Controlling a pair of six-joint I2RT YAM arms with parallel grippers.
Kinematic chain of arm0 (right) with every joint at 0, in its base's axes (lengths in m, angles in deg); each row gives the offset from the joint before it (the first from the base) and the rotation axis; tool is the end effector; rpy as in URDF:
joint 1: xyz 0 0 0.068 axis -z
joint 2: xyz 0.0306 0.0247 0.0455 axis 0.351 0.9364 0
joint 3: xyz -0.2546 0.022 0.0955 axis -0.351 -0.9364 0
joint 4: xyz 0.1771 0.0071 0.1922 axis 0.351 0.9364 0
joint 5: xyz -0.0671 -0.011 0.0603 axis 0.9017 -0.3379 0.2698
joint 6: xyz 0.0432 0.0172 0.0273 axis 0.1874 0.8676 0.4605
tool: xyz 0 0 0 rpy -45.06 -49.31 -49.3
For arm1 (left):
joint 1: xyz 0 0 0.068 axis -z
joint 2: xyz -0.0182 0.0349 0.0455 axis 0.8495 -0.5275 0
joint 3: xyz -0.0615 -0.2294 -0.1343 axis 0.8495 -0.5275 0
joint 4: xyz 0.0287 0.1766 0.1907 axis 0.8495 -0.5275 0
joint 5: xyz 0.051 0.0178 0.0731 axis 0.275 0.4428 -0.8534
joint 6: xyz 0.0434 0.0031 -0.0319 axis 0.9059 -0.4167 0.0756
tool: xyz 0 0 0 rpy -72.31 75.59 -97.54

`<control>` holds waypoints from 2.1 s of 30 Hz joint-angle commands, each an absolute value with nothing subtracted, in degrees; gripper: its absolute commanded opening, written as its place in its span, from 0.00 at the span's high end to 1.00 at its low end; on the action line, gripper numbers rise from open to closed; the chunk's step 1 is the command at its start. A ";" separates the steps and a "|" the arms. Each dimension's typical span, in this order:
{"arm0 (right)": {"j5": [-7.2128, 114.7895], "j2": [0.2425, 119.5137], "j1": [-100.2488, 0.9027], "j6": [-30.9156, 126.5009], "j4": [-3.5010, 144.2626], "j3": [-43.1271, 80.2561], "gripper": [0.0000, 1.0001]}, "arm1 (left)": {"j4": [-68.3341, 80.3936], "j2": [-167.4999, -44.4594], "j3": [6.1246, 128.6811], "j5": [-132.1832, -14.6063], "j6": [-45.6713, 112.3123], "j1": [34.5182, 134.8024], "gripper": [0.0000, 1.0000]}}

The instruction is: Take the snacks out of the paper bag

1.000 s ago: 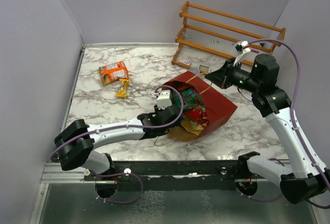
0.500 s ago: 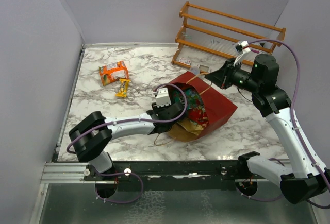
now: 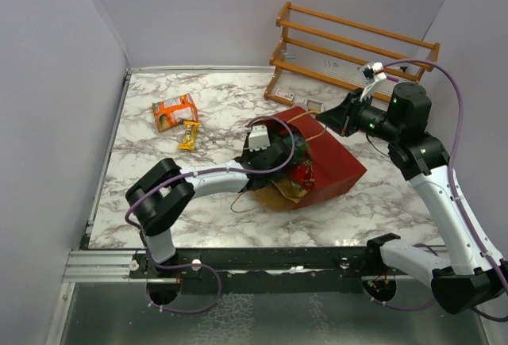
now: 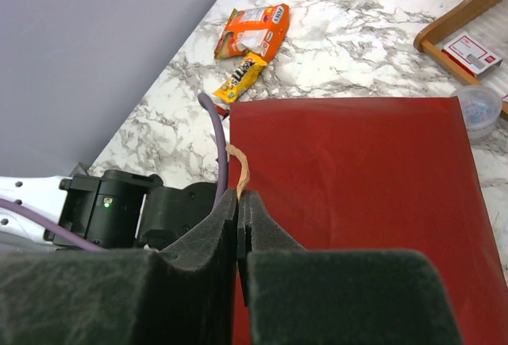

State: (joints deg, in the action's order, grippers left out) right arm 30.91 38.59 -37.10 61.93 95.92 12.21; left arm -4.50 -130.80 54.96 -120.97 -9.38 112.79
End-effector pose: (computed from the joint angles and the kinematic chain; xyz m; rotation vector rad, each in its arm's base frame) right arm 0.2049 0.0798 0.4113 -0.3110 1.9029 0.9405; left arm 0.2261 -0.2796 0.1833 -0.2854 2.1830 -0.2120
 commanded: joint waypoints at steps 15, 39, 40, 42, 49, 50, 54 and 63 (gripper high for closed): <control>34.29 36.43 -37.16 62.63 95.12 12.46 0.98 | 1.76 -106.27 46.11 -98.27 -0.47 113.03 1.00; 39.19 34.13 -37.16 64.54 94.44 11.42 0.98 | -13.71 -79.71 62.28 -91.77 13.91 113.00 1.00; 39.16 34.11 -37.16 64.58 94.36 11.47 0.98 | -14.83 -79.02 63.82 -92.37 15.09 113.00 1.00; 39.06 34.21 -37.16 64.53 94.30 11.44 0.98 | -17.25 -77.74 66.48 -94.57 17.34 113.00 1.00; 39.05 34.22 -37.16 64.50 94.16 11.47 0.98 | -23.36 -74.40 75.16 -104.57 25.28 113.00 1.00; 39.07 34.17 -37.16 64.45 94.20 11.48 0.98 | -23.92 -74.35 76.23 -106.24 26.20 113.00 1.00; 39.10 34.10 -37.16 64.38 94.37 11.46 0.98 | -28.17 -76.39 79.56 -116.48 26.52 113.00 1.00; 38.98 33.95 -37.16 64.37 94.56 11.31 0.98 | -32.14 -79.55 69.46 -139.76 19.58 112.98 1.00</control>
